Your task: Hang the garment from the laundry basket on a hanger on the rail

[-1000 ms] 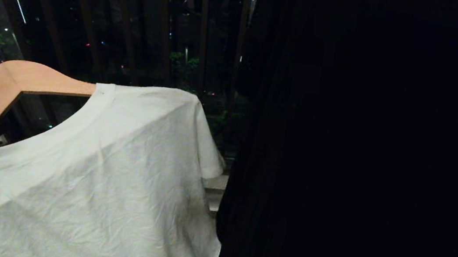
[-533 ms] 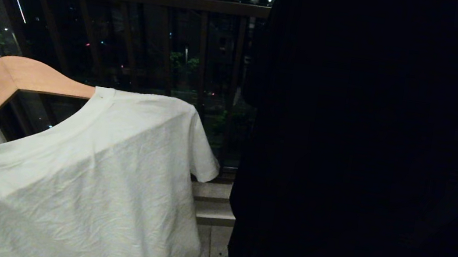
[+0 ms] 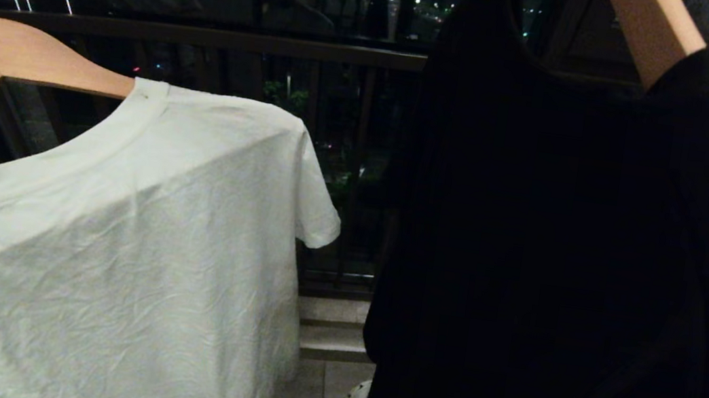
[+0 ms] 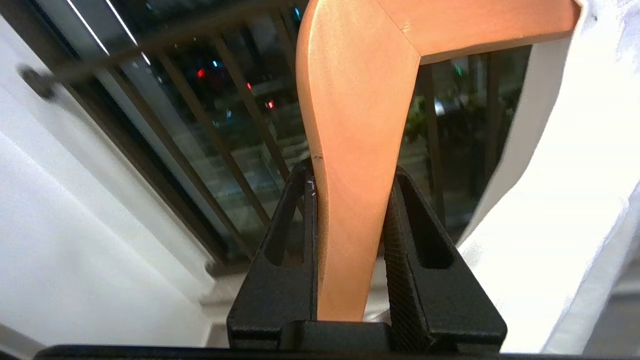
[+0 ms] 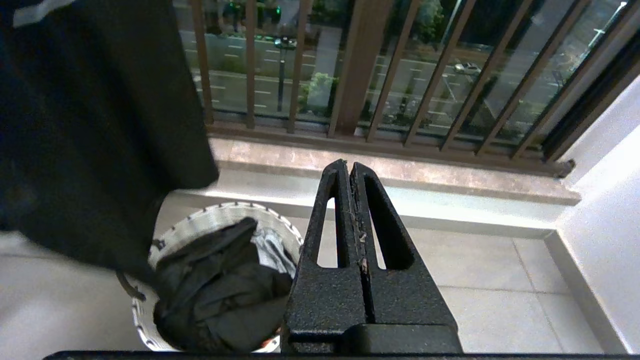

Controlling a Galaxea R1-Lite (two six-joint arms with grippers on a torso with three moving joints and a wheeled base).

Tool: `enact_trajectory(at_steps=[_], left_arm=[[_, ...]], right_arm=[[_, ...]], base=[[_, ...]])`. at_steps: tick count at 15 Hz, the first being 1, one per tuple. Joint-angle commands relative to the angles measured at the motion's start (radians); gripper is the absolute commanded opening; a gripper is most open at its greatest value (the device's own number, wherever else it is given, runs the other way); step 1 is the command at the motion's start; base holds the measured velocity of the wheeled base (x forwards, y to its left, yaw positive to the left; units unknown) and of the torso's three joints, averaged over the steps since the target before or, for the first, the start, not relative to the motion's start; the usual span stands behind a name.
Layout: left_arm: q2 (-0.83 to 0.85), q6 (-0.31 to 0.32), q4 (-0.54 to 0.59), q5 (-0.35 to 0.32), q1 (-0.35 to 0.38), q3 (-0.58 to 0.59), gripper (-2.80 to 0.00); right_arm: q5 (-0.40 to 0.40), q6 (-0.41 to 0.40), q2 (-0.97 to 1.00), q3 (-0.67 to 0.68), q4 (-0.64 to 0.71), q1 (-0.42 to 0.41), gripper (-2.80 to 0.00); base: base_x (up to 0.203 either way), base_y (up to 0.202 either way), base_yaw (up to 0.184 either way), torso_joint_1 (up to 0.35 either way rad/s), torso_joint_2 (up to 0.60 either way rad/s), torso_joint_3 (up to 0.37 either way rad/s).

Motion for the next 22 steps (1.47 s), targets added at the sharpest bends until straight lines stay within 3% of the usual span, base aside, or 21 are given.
enact_trajectory(at_steps=[1,8,13,17,20,22], left_arm=[[0.016,0.004,-0.002,0.002,-0.001,-0.036,-2.80],[0.028,0.050,-0.001,0.002,-0.001,-0.128,-2.80],[-0.077,0.075,0.011,0.000,-0.001,0.092,-2.80],[-0.229,0.092,0.016,-0.005,-0.001,0.127,-2.80],[-0.364,0.158,0.021,-0.023,-0.001,0.163,-2.80],[-0.423,0.179,0.094,-0.024,-0.001,0.140,-2.80]], right_arm=[[0.001,-0.003,0.001,0.001,0.000,0.000,-2.80],[0.002,-0.009,0.002,0.000,0.000,0.000,-2.80],[0.002,-0.009,0.000,-0.001,0.000,0.000,-2.80],[0.002,-0.009,0.000,0.001,0.000,0.000,-2.80],[0.002,-0.009,0.000,-0.001,0.000,0.000,-2.80],[0.002,-0.009,0.000,-0.001,0.000,0.000,-2.80]], base=[[0.000,0.000,0.000,0.230,-0.56,-0.330],[0.000,0.000,0.000,0.243,-0.56,-0.321],[0.000,0.000,0.000,0.069,-0.15,-0.085],[0.000,0.000,0.000,0.000,0.00,0.000],[0.000,0.000,0.000,0.000,0.00,0.000],[0.000,0.000,0.000,0.000,0.00,0.000]])
